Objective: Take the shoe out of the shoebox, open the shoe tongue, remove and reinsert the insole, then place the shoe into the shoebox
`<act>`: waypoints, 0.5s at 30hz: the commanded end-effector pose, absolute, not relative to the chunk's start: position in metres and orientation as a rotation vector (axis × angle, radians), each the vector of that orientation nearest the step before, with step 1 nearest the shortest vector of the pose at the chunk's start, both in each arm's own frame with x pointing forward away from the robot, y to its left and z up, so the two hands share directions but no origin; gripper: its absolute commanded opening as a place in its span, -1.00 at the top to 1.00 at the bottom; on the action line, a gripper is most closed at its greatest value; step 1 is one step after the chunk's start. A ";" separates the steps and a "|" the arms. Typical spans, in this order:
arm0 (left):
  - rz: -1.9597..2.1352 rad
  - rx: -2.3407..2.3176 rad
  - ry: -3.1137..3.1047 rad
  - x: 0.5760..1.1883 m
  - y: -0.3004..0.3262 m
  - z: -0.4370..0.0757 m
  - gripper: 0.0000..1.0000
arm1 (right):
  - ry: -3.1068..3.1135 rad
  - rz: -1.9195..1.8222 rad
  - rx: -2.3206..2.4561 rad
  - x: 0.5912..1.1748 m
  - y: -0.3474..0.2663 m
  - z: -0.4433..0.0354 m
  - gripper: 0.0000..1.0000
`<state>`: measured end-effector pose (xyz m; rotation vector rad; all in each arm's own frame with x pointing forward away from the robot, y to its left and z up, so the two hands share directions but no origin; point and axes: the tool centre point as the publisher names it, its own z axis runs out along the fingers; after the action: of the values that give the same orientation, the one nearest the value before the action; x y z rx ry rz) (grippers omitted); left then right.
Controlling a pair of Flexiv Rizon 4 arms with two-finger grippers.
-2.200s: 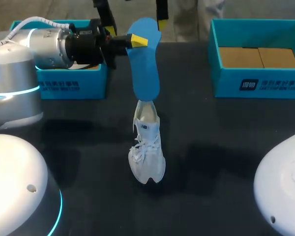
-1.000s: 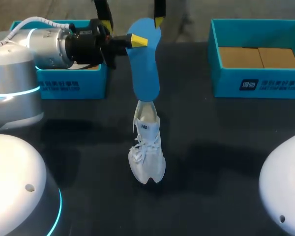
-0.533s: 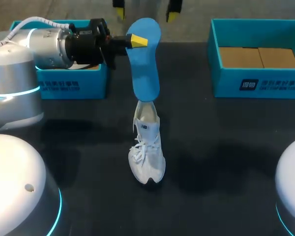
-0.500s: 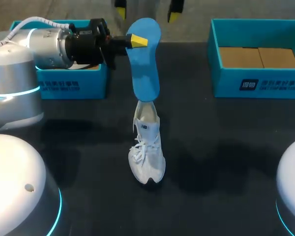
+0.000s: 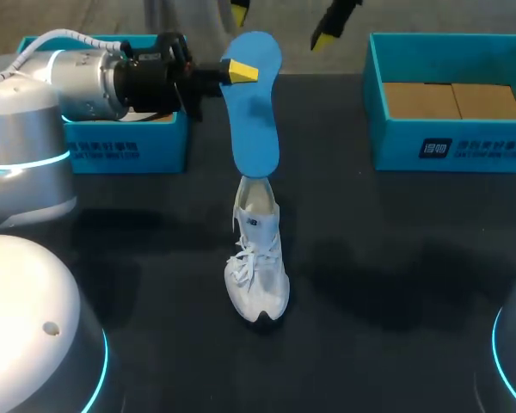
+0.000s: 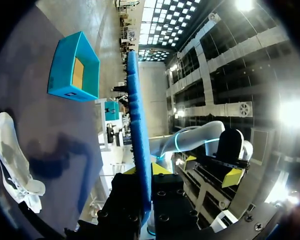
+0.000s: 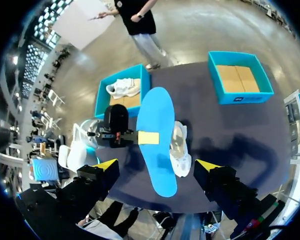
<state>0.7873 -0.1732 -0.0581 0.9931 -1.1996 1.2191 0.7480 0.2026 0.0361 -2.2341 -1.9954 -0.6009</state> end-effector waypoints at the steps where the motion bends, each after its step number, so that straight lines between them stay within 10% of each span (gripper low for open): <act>1: 1.218 0.994 -1.200 0.787 -0.174 -0.058 1.00 | -1.739 -1.056 -1.886 0.742 0.193 0.030 -1.00; 15: 1.218 0.994 -1.200 0.787 -0.174 -0.058 1.00 | -1.588 -1.180 -1.570 0.742 0.185 0.025 -1.00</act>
<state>0.7873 -0.1732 -0.0581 0.9931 -1.1996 1.2191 0.7389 0.1899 0.0301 -1.9924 -1.8906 -0.8166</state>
